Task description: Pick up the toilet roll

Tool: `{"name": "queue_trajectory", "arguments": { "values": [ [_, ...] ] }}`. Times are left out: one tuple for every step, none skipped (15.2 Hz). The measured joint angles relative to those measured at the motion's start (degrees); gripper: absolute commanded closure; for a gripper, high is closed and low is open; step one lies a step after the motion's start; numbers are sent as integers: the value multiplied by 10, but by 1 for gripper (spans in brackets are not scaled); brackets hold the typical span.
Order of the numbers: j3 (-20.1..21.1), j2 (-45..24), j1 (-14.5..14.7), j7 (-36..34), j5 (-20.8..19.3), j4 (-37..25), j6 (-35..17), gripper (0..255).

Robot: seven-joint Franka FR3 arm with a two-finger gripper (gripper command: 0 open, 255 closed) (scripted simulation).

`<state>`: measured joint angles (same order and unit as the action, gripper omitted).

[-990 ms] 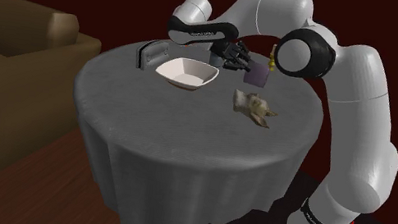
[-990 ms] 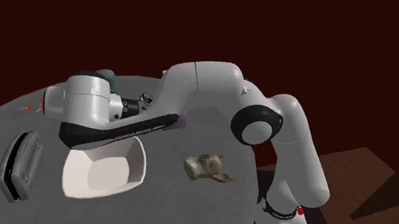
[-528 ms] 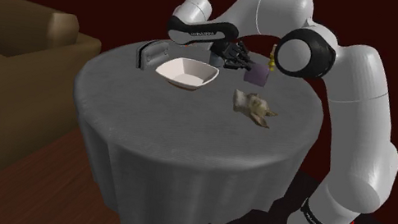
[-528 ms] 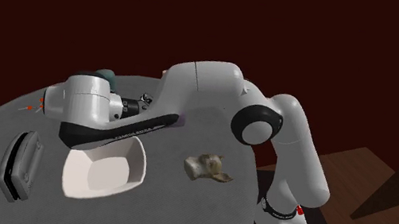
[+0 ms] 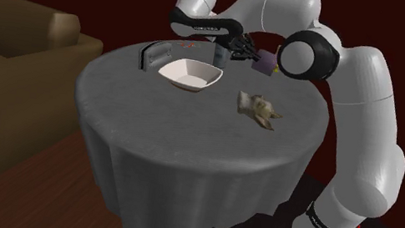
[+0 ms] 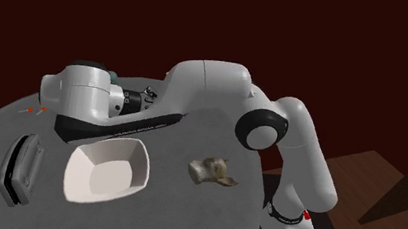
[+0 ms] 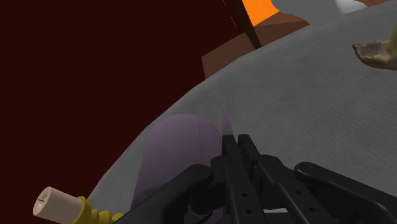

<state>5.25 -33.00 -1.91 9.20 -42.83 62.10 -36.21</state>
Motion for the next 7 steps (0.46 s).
{"name": "queue_trajectory", "arguments": {
  "values": [
    [-1,-3,2,7,-5,-10,6,255],
    [-1,-4,5,13,-10,-19,14,255],
    [-2,-3,6,20,-15,-24,18,255],
    [-3,-5,7,31,-23,-35,24,255],
    [-5,-12,9,42,-32,-51,31,255],
    [-7,-16,12,54,-42,-65,38,255],
    [-7,-16,13,59,-45,-69,41,255]
  ]
}}
